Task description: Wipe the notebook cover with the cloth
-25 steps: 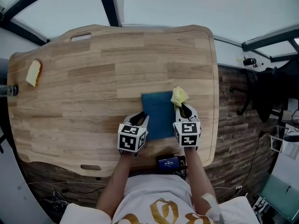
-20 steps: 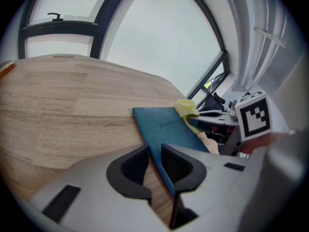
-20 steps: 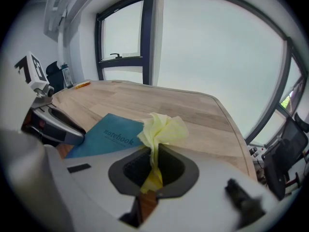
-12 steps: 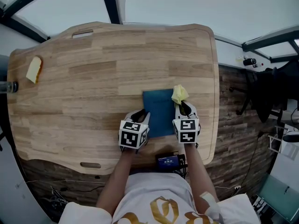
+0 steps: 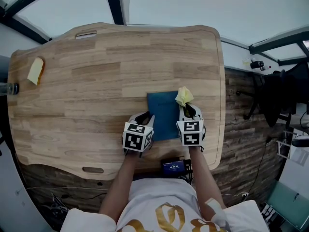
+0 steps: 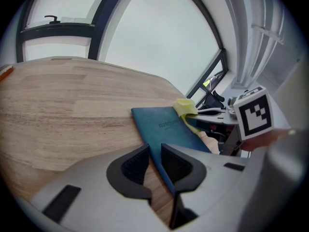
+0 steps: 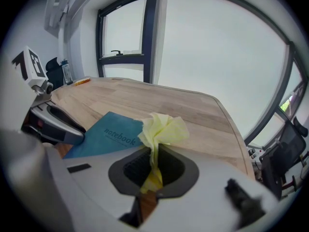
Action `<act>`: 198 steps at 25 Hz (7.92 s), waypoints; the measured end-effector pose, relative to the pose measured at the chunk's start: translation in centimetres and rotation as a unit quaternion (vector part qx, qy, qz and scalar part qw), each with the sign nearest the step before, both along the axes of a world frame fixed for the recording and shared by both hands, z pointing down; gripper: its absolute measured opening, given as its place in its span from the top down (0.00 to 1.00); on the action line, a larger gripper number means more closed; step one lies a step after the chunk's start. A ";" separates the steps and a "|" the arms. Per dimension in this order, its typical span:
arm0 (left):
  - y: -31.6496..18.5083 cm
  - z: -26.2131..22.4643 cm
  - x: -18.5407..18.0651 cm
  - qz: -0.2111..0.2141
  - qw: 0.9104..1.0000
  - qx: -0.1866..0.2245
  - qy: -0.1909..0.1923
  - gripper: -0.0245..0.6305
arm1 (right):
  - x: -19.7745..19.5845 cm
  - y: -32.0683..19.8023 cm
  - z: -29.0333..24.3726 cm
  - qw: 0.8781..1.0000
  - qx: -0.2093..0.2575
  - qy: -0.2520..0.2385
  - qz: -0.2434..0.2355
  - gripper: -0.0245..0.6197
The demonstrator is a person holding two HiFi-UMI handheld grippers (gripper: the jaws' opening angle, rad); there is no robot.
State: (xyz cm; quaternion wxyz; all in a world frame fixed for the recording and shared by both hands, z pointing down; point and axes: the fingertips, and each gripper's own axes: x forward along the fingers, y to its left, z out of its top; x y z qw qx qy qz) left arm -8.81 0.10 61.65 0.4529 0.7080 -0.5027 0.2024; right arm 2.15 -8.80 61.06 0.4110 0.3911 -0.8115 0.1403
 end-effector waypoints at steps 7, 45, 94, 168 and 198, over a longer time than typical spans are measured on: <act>0.1 0.1 -0.1 -0.004 1.000 -0.005 0.009 0.83 | -1.3 0.8 0.0 1.000 -0.007 -0.001 -0.020 0.90; 0.1 0.1 -0.1 -0.009 0.999 -0.020 0.033 0.85 | -10.6 5.7 0.0 0.985 -0.055 -0.081 -0.142 0.90; 0.1 0.3 -0.1 -0.009 0.999 -0.020 0.032 0.85 | -7.4 14.3 0.2 0.969 -0.115 -0.080 -0.205 0.90; 0.1 0.2 0.0 -0.010 0.999 -0.019 0.028 0.85 | 0.4 11.8 0.6 0.946 -0.135 -0.087 -0.280 0.90; 0.1 0.1 0.1 -0.009 0.999 -0.020 0.031 0.85 | -1.9 3.7 0.2 0.974 -0.072 -0.097 -0.193 0.90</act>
